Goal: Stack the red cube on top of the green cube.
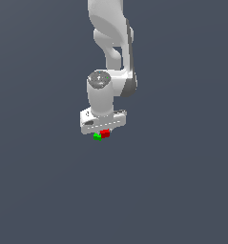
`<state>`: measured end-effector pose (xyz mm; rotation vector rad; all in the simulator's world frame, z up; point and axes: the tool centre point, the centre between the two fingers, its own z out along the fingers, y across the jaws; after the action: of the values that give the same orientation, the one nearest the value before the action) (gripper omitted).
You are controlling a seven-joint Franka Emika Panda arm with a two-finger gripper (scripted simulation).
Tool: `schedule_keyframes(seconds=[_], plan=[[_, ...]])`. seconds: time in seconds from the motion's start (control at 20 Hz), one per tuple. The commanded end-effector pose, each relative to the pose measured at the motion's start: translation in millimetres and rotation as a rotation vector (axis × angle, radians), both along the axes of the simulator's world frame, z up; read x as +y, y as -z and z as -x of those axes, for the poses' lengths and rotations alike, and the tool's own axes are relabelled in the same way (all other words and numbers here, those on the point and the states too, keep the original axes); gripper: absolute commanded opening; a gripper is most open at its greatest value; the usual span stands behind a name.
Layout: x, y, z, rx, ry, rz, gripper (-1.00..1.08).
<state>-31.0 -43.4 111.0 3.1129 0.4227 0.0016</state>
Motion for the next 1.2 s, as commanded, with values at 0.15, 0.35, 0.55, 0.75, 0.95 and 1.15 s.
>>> schedule_keyframes(seconds=[0.15,0.35,0.55,0.75,0.95,1.15], plan=[[-18,20,16,0.000,0.001,0.000,-1.00],[-33,37,29,0.001,0.001,0.000,-1.00],[-41,47,35,0.001,0.001,0.000,-1.00],[-43,49,36,0.001,0.001,0.000,1.00],[-43,49,36,0.001,0.001,0.000,1.00],[-43,49,36,0.001,0.001,0.000,1.00]])
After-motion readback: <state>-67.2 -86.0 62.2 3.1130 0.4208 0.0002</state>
